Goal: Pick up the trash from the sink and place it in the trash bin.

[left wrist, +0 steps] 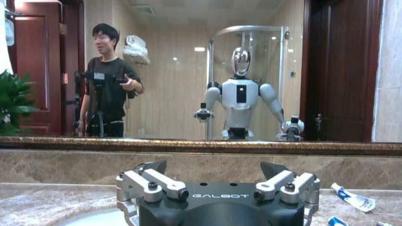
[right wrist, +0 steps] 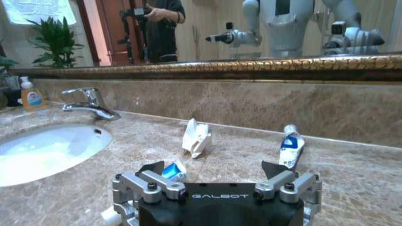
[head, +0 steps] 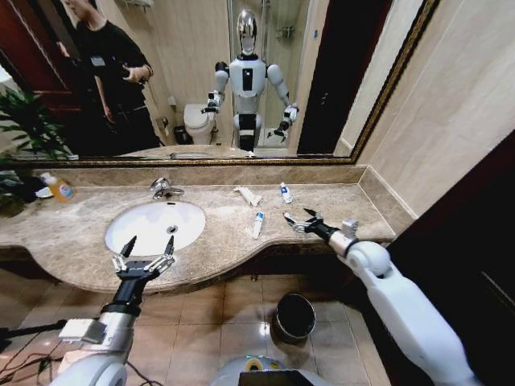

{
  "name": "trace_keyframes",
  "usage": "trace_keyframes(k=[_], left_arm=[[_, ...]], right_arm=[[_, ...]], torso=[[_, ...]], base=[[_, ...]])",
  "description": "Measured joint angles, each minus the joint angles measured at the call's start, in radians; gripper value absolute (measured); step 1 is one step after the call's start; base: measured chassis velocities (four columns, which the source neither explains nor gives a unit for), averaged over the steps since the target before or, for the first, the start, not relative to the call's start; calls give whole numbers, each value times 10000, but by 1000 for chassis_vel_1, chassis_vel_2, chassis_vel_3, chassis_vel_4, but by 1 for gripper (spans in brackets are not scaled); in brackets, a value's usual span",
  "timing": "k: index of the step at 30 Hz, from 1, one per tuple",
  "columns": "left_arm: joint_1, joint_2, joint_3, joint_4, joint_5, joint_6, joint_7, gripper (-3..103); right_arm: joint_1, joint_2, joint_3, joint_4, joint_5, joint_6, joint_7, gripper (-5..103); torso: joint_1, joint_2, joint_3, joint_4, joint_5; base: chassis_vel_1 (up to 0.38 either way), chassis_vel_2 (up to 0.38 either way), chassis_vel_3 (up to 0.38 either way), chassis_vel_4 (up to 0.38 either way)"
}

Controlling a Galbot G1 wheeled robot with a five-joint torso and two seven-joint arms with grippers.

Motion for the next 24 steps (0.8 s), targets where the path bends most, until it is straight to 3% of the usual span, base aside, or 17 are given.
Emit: trace_keyframes(k=[10, 20, 24], left_arm=[[0, 0, 0, 0, 0, 0, 0, 100], [0, 0, 0, 0, 0, 0, 0, 100], [0, 0, 0, 0, 0, 0, 0, 100]], right_arm=[[522, -23, -253, -470, 304, -667, 272, 100], [844, -34, -467, -1218, 301, -722, 270, 100], [1480, 263, -1046, -1730, 248, -734, 583, 100]], torso=[[-1, 0, -1, -1, -1], [-1, 0, -1, -3, 1], [-1, 0, 0, -2, 0]], base=[[0, 0, 0, 0], [0, 0, 0, 0], [0, 0, 0, 0]])
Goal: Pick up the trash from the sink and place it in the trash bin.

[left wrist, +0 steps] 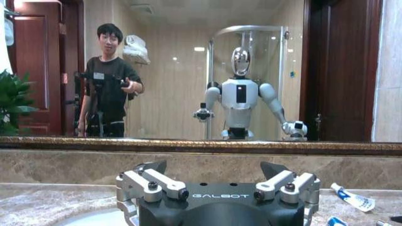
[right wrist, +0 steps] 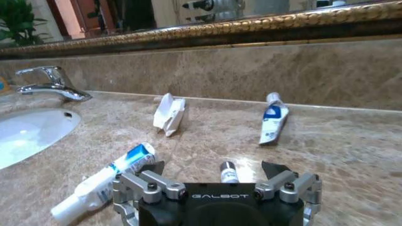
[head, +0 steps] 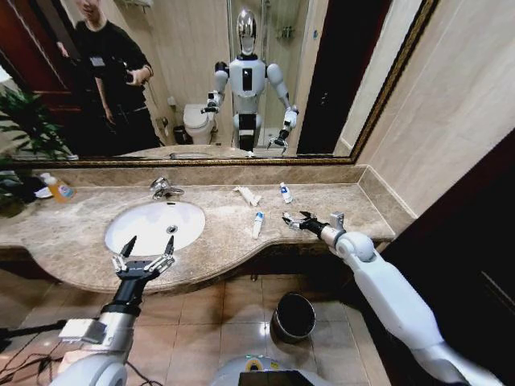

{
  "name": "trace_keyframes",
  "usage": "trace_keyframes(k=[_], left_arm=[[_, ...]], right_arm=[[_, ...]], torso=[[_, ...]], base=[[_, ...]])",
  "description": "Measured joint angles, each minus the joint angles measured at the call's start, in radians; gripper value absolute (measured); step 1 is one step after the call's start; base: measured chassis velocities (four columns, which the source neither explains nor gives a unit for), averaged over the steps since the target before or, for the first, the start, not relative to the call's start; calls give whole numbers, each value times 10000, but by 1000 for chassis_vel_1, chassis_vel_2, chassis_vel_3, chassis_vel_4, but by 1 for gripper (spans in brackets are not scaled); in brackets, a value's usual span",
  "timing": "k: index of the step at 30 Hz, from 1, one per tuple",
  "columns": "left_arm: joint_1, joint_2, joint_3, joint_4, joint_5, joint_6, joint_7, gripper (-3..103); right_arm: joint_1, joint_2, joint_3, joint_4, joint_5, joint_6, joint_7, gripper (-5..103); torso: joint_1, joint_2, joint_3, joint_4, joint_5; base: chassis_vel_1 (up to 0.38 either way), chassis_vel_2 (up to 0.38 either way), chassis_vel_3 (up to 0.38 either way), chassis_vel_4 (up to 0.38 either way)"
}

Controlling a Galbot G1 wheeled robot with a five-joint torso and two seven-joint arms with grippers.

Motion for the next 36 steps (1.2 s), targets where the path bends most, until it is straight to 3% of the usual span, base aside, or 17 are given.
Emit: trace_keyframes(k=[9, 12, 15, 17, 19, 23, 33, 36], left_arm=[[0, 0, 0, 0, 0, 0, 0, 100], [0, 0, -1, 0, 0, 0, 0, 100], [0, 0, 0, 0, 0, 0, 0, 100], [0, 0, 0, 0, 0, 0, 0, 100], [0, 0, 0, 0, 0, 0, 0, 100], [0, 0, 0, 0, 0, 0, 0, 100], [0, 0, 0, 0, 0, 0, 0, 100], [0, 0, -1, 0, 0, 0, 0, 100]], right_arm=[[702, 649, -575, -898, -235, 64, 606, 101], [808, 772, -604, -1096, -236, 65, 822, 95], [808, 755, -518, -1238, -233, 56, 854, 79], [788, 730, -489, -1259, -232, 55, 853, 79], [711, 666, -400, -1281, -232, 52, 833, 68], [573, 597, -328, -1279, -241, 50, 773, 60], [533, 625, -245, -1414, -367, 94, 657, 65], [472, 622, -204, -1449, -419, 172, 578, 52]], torso=[[0, 0, 0, 2, -1], [0, 0, 0, 2, -1], [0, 0, 0, 1, 0], [0, 0, -1, 1, -1], [0, 1, -1, 0, 1], [0, 1, -1, 0, 0], [0, 1, -1, 0, -1], [0, 2, -1, 0, -1]], base=[[0, 0, 0, 0], [0, 0, 0, 0], [0, 0, 0, 0], [0, 0, 0, 0], [0, 0, 0, 0], [0, 0, 0, 0], [0, 0, 0, 0], [0, 0, 0, 0]])
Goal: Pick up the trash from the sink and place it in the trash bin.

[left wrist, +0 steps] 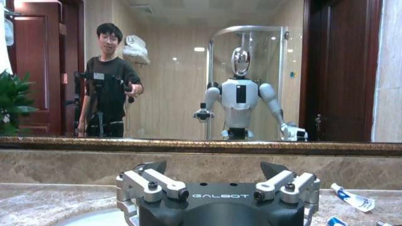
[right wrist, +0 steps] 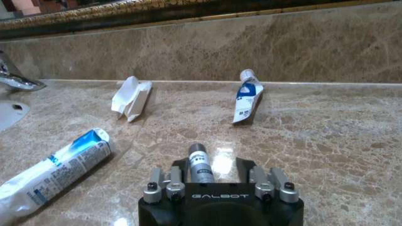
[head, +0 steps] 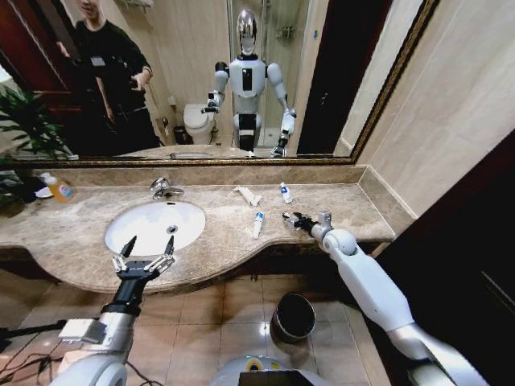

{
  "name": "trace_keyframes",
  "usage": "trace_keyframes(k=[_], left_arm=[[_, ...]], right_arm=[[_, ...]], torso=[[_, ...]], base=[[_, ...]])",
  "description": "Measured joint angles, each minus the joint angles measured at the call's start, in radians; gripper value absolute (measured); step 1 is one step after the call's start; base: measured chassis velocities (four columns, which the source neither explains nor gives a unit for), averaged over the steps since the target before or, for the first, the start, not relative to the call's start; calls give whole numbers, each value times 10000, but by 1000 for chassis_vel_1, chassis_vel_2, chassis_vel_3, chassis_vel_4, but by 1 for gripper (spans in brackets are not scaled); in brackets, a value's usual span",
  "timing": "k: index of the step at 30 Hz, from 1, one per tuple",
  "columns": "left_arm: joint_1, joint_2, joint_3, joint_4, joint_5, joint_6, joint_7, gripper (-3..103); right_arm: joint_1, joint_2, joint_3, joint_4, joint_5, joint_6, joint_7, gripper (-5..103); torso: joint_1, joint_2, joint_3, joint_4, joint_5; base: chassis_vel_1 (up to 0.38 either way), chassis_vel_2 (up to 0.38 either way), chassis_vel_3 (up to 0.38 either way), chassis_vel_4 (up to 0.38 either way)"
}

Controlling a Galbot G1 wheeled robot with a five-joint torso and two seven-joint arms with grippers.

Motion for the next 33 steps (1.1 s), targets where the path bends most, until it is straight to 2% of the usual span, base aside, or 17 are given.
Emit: trace_keyframes(k=[2, 3, 4, 5, 8, 10, 11, 17, 23, 28, 33], left_arm=[[0, 0, 0, 0, 0, 0, 0, 100], [0, 0, 0, 0, 0, 0, 0, 100], [0, 0, 0, 0, 0, 0, 0, 100], [0, 0, 0, 0, 0, 0, 0, 100], [0, 0, 0, 0, 0, 0, 0, 100], [0, 0, 0, 0, 0, 0, 0, 100], [0, 0, 0, 0, 0, 0, 0, 100], [0, 0, 0, 0, 0, 0, 0, 100], [0, 0, 0, 0, 1, 0, 0, 100], [0, 0, 0, 0, 0, 0, 0, 100], [1, 0, 0, 0, 0, 0, -1, 100]], right_arm=[[-31, -7, 11, 2, -28, 30, -42, 52], [-101, -37, 35, 25, -83, 65, -156, 41], [-101, -37, 35, 25, -83, 65, -156, 41], [-133, -56, 39, 43, -110, 76, -194, 36], [-180, -92, 40, 82, -138, 87, -244, 30], [-224, -148, 37, 173, -139, 89, -251, 19], [-224, -148, 37, 173, -139, 89, -251, 19], [-433, -436, 71, 839, -37, 81, -205, 3], [-890, -778, 286, 1861, 200, 29, -34, 3], [-1874, -1203, 974, 3260, 485, -65, 11, 3], [-3591, -1546, 2382, 4876, 819, 24, -374, 3]], torso=[[0, 0, 0, 0, 0], [0, 0, 0, 0, -1], [0, 0, 0, 0, -1], [0, 0, 0, -1, -1], [0, 1, -1, 0, 0], [0, 0, 0, 0, 1], [0, 0, 0, 0, 1], [0, -1, 2, 1, 3], [0, -1, 2, 1, 2], [0, -1, 1, 0, 2], [0, 0, 0, -2, -1]], base=[[0, 0, 0, 0], [0, 0, 0, 0], [0, 0, 0, 0], [0, 0, 0, 0], [0, 0, 0, 0], [0, 0, 0, 0], [0, 0, 0, 0], [0, 0, 0, 0], [0, 0, 0, 0], [0, 0, 0, 0], [0, 0, 0, 0]])
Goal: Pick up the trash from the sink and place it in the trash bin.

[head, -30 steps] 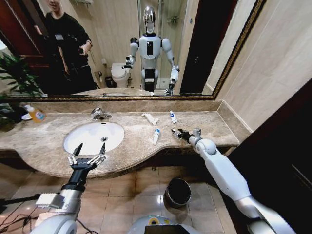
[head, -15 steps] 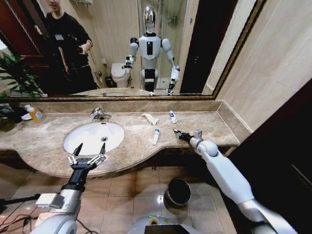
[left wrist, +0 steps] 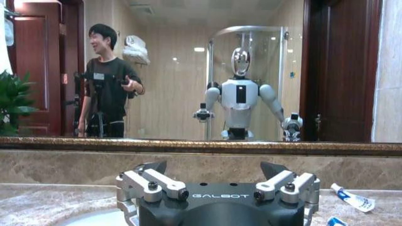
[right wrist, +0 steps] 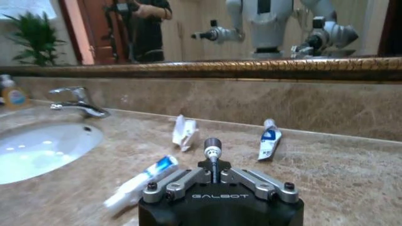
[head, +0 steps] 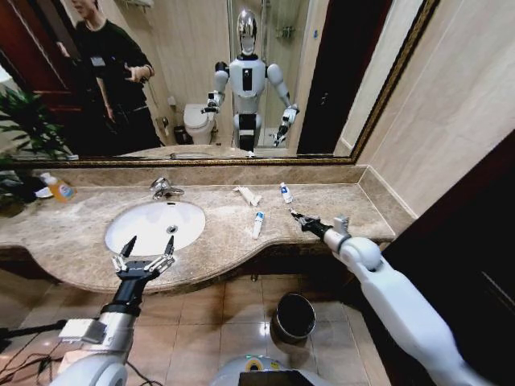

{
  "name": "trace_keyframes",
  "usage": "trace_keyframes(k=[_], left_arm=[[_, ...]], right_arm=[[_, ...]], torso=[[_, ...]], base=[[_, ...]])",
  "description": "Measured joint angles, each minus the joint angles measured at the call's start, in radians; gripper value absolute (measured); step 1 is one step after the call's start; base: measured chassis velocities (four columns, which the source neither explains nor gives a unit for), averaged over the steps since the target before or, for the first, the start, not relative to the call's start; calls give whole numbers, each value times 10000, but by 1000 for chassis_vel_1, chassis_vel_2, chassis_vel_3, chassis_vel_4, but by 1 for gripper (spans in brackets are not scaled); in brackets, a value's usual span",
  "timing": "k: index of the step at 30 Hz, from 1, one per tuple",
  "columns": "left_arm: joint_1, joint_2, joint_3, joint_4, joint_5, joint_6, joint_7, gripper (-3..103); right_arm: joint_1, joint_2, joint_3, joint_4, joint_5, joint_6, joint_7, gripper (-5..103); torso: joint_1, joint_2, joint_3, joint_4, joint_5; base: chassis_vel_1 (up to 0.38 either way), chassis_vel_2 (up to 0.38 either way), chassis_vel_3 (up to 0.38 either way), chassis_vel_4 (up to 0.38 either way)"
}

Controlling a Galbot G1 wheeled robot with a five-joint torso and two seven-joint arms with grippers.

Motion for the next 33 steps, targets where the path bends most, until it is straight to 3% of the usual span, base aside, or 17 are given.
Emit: trace_keyframes(k=[9, 11, 12, 15, 22, 27, 33], left_arm=[[0, 0, 0, 0, 0, 0, 1, 100], [-1, 0, -1, -1, 1, 0, 1, 100], [-1, 0, -1, -1, 1, 0, 1, 100], [-1, 0, 0, -1, 0, 0, 0, 100], [0, 0, 0, 0, 0, 0, 1, 100], [0, 0, 0, 0, 0, 0, 1, 100], [0, 0, 0, -1, 0, 0, 1, 100]], right_arm=[[-2023, 65, 850, 929, -339, 327, -1087, 3], [-2637, 304, 952, 975, -721, 1176, -1777, 3], [-2637, 304, 952, 975, -721, 1176, -1777, 3], [-3136, 767, 1150, 784, -1327, 2209, -2957, 3], [-3818, 1379, 1391, 799, -1747, 2469, -3447, 3], [-4610, 2080, 1469, 779, -2525, 2922, -3399, 3], [-4920, 2495, 1463, 563, -3175, 2963, -3344, 3]], torso=[[0, 0, 0, 2, 2], [-1, 0, 0, 1, 2], [-1, 0, 0, 1, 2], [0, -1, 0, 2, 4], [0, -1, 0, 2, 1], [-1, -1, 0, 2, -1], [0, -1, 0, 2, 1]], base=[[0, 0, 0, 0], [0, 0, 0, 0], [0, 0, 0, 0], [0, 0, 0, 0], [0, 0, 0, 0], [0, 0, 0, 0], [0, 0, 0, 0]])
